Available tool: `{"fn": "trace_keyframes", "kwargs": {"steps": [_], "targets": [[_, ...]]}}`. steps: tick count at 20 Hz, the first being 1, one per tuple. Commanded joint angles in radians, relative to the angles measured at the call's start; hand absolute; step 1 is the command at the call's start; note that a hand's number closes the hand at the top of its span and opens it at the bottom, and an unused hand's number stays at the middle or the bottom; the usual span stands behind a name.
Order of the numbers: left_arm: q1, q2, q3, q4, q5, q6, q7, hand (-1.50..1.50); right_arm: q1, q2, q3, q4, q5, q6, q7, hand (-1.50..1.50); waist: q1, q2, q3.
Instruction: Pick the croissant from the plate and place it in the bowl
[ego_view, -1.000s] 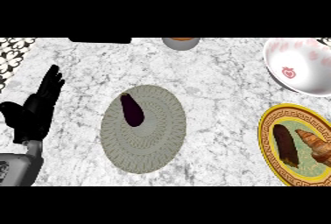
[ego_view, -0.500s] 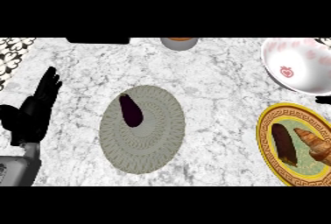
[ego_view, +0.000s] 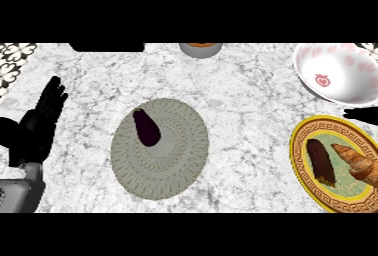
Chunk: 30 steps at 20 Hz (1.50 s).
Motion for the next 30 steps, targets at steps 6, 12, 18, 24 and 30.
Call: {"fn": "trace_keyframes", "kwargs": {"steps": [6,12,18,24,30], "targets": [[0.064,-0.035,0.024,-0.041,-0.047,-0.034,-0.022,0.00,0.051,0.075,-0.052,0.027,0.111,0.008,-0.026,-1.50,-0.001,-0.002,0.000],[0.037,-0.038,0.048,-0.062,-0.060,-0.067,0.035,0.00,0.094,0.131,-0.071,0.017,0.181,-0.014,-0.014,-1.50,-0.005,-0.001,0.000],[0.026,-0.073,0.090,-0.015,-0.081,-0.079,-0.003,0.00,0.149,0.132,-0.141,0.002,0.206,-0.019,-0.066,-1.50,-0.009,-0.002,-0.001],[0.004,-0.063,0.140,0.001,-0.078,-0.123,0.007,0.00,0.132,0.210,-0.170,0.072,0.295,-0.075,-0.027,-1.50,-0.008,-0.002,0.000],[0.019,-0.086,0.138,0.002,-0.102,-0.120,-0.013,0.00,0.096,0.260,-0.146,0.141,0.341,-0.056,-0.107,1.50,-0.005,-0.001,0.000]]}}
